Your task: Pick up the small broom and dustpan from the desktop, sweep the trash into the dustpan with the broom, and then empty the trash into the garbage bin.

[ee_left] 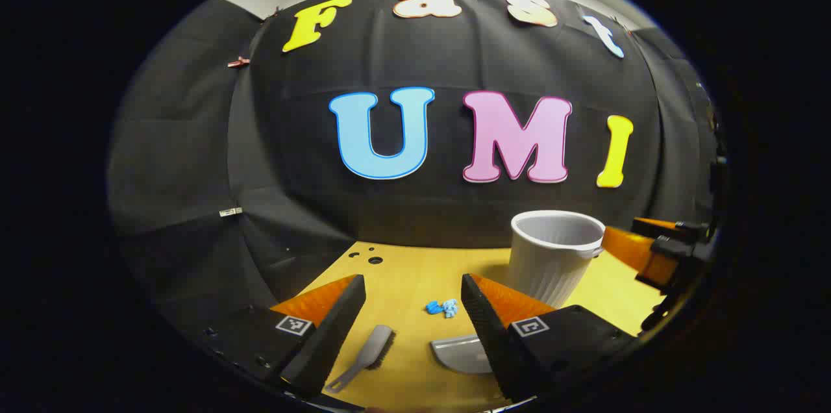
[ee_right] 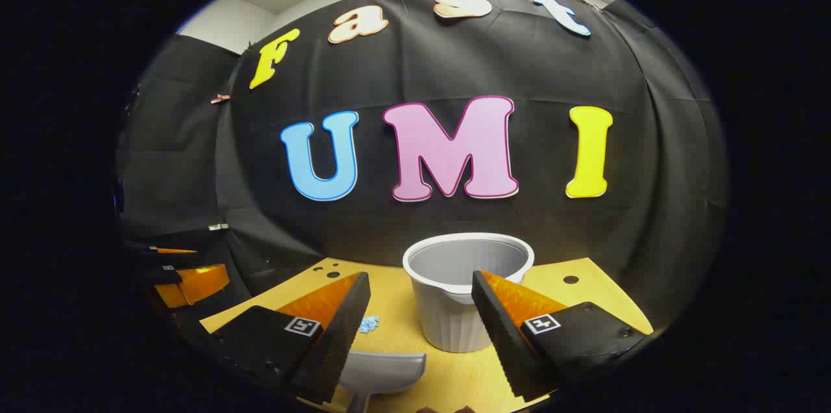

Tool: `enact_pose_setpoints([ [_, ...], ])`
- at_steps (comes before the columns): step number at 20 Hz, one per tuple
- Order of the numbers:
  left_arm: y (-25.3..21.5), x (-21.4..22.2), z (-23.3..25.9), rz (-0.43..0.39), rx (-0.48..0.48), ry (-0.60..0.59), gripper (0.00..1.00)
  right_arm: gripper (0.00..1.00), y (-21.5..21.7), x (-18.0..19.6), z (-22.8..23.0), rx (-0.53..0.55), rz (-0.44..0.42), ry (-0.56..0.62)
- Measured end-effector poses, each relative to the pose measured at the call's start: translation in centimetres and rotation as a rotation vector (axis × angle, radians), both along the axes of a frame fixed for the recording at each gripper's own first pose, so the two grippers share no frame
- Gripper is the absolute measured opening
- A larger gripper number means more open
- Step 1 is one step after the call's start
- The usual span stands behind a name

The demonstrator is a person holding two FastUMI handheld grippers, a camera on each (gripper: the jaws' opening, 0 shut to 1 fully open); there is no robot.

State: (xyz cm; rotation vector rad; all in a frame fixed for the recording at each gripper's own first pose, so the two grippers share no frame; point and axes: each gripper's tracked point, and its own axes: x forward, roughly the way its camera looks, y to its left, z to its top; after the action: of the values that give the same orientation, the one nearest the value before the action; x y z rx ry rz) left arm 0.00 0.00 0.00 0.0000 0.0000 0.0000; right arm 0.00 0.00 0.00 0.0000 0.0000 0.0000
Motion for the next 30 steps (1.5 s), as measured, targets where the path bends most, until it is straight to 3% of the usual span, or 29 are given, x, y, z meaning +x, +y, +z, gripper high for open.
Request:
enact_pose_setpoints([
  [5,0.6,1.4,-1.0,-0.061,-0.043,0.039,0.96,0.98,0.7,0.6,-1.9,0.028,-0.062,0.085],
  [17,5.6,2.5,-5.6,-0.078,-0.162,0.151,0.95,0.99,6.7,0.0,-4.9,-0.021,-0.021,0.183],
  [23,8.2,3.4,-10.8,-0.107,-0.187,0.328,0.95,0.99,7.8,0.0,-7.4,-0.028,-0.024,0.262],
  [30,9.7,4.9,-18.3,-0.165,-0.125,0.551,0.96,0.99,9.2,-1.1,-10.2,-0.052,-0.018,0.359],
])
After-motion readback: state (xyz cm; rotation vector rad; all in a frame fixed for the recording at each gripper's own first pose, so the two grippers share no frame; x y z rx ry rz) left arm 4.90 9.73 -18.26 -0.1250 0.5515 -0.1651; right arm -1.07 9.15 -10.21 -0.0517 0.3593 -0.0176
